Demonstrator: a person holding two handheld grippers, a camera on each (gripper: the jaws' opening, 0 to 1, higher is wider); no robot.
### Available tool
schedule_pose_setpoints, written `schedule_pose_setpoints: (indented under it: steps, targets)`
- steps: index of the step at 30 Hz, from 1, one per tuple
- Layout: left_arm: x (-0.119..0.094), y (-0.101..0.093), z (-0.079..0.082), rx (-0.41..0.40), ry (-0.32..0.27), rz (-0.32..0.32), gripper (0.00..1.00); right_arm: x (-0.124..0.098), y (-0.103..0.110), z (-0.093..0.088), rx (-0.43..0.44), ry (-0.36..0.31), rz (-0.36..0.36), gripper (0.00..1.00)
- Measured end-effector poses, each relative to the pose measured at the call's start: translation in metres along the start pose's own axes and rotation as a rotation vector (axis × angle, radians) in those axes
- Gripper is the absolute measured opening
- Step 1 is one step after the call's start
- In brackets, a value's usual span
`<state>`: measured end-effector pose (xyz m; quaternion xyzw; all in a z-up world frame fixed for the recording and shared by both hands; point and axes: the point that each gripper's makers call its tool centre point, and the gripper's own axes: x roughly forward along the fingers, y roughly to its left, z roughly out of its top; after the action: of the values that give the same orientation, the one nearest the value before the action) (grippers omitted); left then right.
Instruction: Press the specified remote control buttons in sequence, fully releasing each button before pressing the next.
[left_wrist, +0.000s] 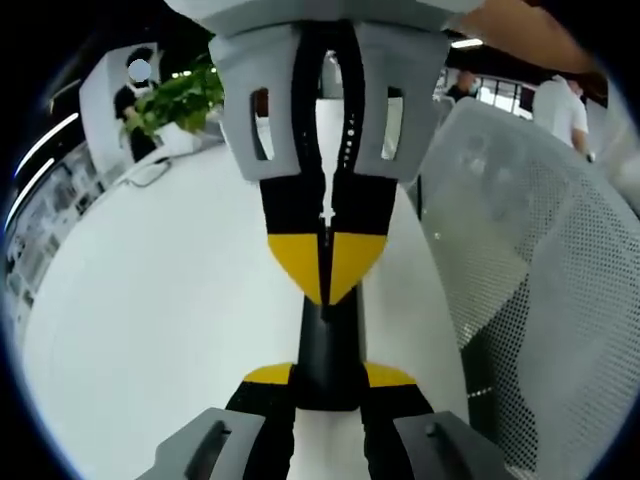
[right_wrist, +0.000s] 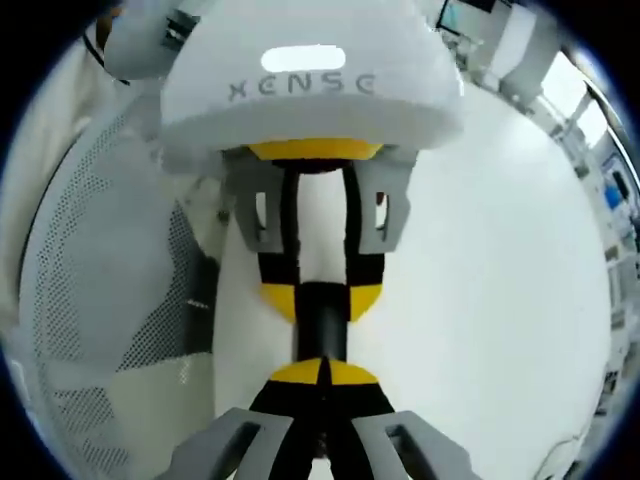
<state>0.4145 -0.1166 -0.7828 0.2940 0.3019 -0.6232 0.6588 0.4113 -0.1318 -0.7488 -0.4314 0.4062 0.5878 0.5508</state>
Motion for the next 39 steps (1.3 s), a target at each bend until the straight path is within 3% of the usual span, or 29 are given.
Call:
schedule_pose_setpoints:
  steps: [5, 13, 17, 20, 27, 39]
  targets:
    - [0.000, 0.000, 0.000, 0.003, 0.006, -0.003, 0.23, -0.011, 0.003, 0.008, -0.014, -0.011, -0.013, 0.00]
    - [0.001, 0.000, 0.000, 0.003, 0.010, -0.006, 0.24, -0.020, 0.004, 0.014, -0.030, -0.031, -0.024, 0.08]
    - [0.001, 0.000, 0.000, 0.004, 0.011, -0.007, 0.24, -0.023, 0.006, 0.017, -0.031, -0.038, -0.021, 0.19]
    - [0.001, 0.000, 0.001, 0.004, 0.012, -0.007, 0.24, -0.025, 0.007, 0.020, -0.044, -0.043, -0.024, 0.17]
    - [0.001, 0.000, 0.000, 0.008, 0.012, -0.011, 0.24, -0.028, 0.008, 0.021, -0.044, -0.049, -0.027, 0.29]
    - [0.001, -0.001, 0.001, 0.009, 0.015, -0.011, 0.24, -0.033, 0.009, 0.015, -0.040, -0.049, -0.025, 0.33]
